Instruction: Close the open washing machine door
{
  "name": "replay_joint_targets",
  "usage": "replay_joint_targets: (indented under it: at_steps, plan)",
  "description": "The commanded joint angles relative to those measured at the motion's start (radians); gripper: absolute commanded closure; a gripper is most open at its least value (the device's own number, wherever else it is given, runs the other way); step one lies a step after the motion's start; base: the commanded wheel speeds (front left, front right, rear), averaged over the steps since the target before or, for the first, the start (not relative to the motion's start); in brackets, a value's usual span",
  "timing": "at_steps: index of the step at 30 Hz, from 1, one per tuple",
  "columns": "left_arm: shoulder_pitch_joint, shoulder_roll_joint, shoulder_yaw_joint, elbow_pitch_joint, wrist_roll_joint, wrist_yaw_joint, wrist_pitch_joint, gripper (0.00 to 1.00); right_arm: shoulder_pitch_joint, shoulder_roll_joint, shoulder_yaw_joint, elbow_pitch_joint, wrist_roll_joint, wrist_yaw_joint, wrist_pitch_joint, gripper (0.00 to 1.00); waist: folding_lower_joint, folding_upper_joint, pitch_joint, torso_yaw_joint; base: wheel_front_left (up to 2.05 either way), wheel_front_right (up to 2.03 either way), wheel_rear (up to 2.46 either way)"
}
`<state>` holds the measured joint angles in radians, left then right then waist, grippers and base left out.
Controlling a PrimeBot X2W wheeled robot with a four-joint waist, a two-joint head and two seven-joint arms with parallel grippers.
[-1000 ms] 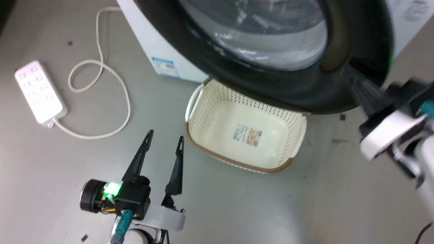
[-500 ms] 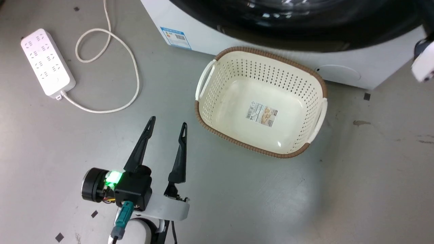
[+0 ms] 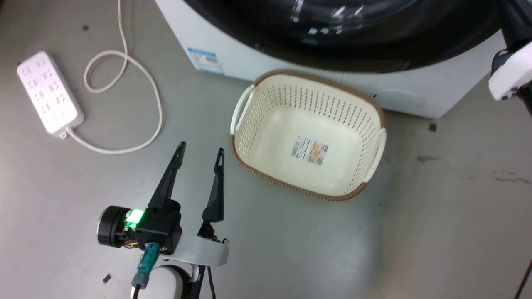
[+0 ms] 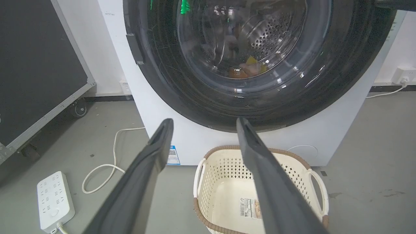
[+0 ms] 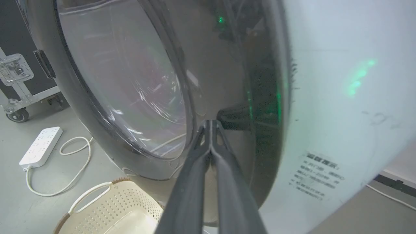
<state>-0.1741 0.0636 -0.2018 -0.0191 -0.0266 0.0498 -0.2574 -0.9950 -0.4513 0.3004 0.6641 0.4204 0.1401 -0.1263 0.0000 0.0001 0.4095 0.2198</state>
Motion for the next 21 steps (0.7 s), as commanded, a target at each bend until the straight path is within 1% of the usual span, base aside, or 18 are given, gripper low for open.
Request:
replay_joint_targets:
  at_steps: [1,2,3,4,7,9,12,15,18,21]
  plan:
    - [-0.01,0.002,0.007,0.002,-0.004,-0.001,-0.004,0.0,0.021,0.0,-0.005,0.004,0.01,-0.009,-0.017,0.87,0.0,-0.0001,-0.036,-0.019,0.0,0.0,0.0]
    - [-0.007,0.002,0.009,0.006,-0.005,-0.002,-0.004,0.0,0.041,0.005,-0.002,0.002,0.013,-0.009,-0.03,0.6,0.0,-0.0001,-0.052,-0.024,0.0,0.0,0.0]
    - [-0.003,0.002,0.011,0.011,-0.006,-0.003,-0.004,0.0,0.065,0.011,-0.002,0.0,0.017,-0.009,-0.047,0.2,0.0,-0.0001,-0.072,-0.028,0.0,0.0,0.0]
    - [0.001,0.002,0.013,0.017,-0.008,-0.005,-0.004,0.0,0.092,0.016,-0.002,-0.001,0.022,-0.009,-0.057,0.0,0.0,-0.0001,-0.092,-0.032,0.0,0.0,0.0]
    - [0.014,0.007,0.021,0.039,-0.015,-0.019,-0.004,0.0,0.176,0.023,-0.011,-0.028,0.001,-0.009,-0.095,0.0,0.0,-0.0001,-0.146,-0.043,0.0,0.0,0.0]
    - [0.025,0.013,0.033,0.049,-0.02,-0.023,-0.004,0.0,0.235,0.028,-0.02,-0.059,-0.058,-0.009,-0.115,0.0,0.0,-0.0001,-0.184,-0.058,0.0,0.0,0.0]
    - [0.06,0.022,0.056,0.057,-0.027,-0.024,-0.004,0.0,0.335,0.089,-0.089,-0.115,-0.108,-0.009,-0.129,0.0,0.0,-0.0001,-0.237,-0.091,0.0,0.0,0.0]
    - [0.086,0.024,0.072,0.061,-0.036,-0.03,-0.004,0.0,0.444,0.162,-0.183,-0.198,-0.165,-0.009,-0.133,0.0,0.0,-0.0001,-0.271,-0.115,0.0,0.0,0.0]
    - [0.095,0.02,0.078,0.076,-0.046,-0.04,-0.004,0.0,0.561,0.228,-0.275,-0.297,-0.239,-0.009,-0.135,0.0,0.0,-0.0001,-0.29,-0.123,0.0,0.0,0.0]
    - [0.094,0.017,0.081,0.103,-0.052,-0.052,-0.004,0.0,0.682,0.299,-0.33,-0.398,-0.311,-0.009,-0.135,0.0,0.0,-0.0001,-0.317,-0.13,0.0,0.0,0.0]
